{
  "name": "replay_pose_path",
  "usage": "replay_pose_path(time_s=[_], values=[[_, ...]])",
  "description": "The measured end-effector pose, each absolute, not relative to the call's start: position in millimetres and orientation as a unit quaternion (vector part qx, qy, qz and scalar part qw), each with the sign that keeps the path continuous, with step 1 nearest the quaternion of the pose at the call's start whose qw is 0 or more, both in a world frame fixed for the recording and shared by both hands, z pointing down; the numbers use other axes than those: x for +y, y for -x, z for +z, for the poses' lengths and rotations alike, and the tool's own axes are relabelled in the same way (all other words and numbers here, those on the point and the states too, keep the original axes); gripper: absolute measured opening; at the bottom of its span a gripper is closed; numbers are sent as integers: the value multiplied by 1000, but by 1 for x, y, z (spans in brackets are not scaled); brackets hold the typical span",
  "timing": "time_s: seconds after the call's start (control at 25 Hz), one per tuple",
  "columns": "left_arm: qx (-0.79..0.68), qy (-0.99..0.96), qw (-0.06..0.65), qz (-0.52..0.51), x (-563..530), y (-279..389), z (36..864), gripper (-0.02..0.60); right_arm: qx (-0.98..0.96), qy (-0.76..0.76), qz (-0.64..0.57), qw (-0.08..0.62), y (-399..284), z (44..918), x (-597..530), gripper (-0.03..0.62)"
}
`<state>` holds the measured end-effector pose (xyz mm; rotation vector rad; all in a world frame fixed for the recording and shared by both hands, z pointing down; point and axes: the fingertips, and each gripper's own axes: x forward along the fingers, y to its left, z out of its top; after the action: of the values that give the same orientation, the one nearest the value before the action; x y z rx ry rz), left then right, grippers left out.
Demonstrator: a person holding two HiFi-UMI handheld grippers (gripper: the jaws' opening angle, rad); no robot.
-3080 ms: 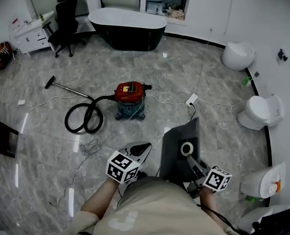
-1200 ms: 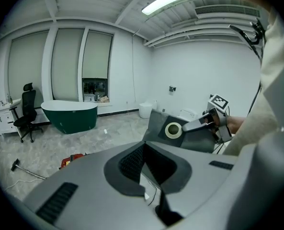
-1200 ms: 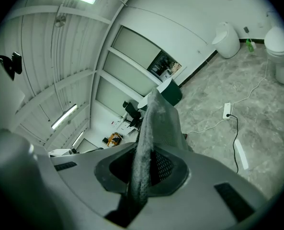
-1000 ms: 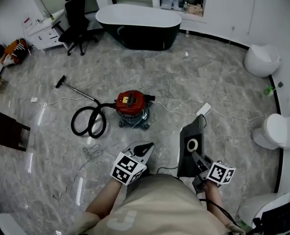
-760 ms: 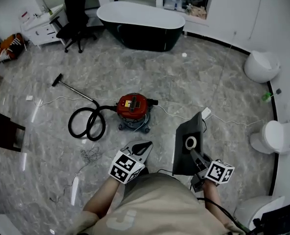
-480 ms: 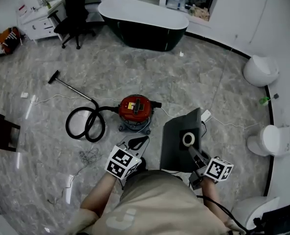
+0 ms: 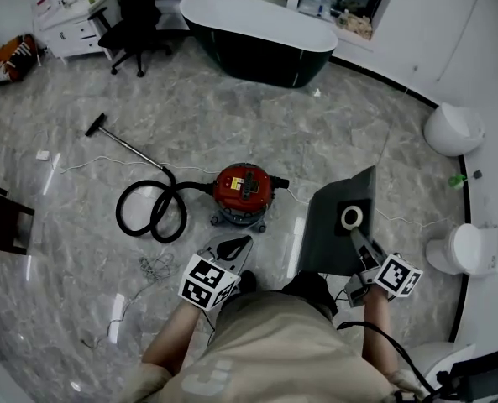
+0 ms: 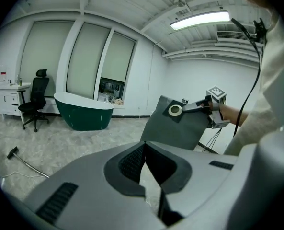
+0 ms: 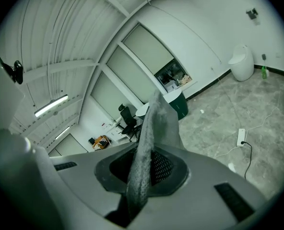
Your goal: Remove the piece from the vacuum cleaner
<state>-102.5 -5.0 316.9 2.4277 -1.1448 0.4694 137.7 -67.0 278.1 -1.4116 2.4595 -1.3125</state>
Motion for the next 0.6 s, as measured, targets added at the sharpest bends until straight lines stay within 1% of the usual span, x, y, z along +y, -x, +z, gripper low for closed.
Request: replay_pose_path(time_s=[0.16,0.28,0.44,0.6], values=[[-415,-866,215,180,-8,109,323,2,791,464,-399,16,-145,271,-93,34],[-421,-859,220,191,-19,113,327,2,786,467,-405,9,-150,282,-110,34],[-427,-851,225,205,-42,105,332,2,781,461,-420,-11,-159,313,-139,34],[-427,-847,225,225,-79,79,337,2,760,467,-451,-24,-180,358,-177,33]])
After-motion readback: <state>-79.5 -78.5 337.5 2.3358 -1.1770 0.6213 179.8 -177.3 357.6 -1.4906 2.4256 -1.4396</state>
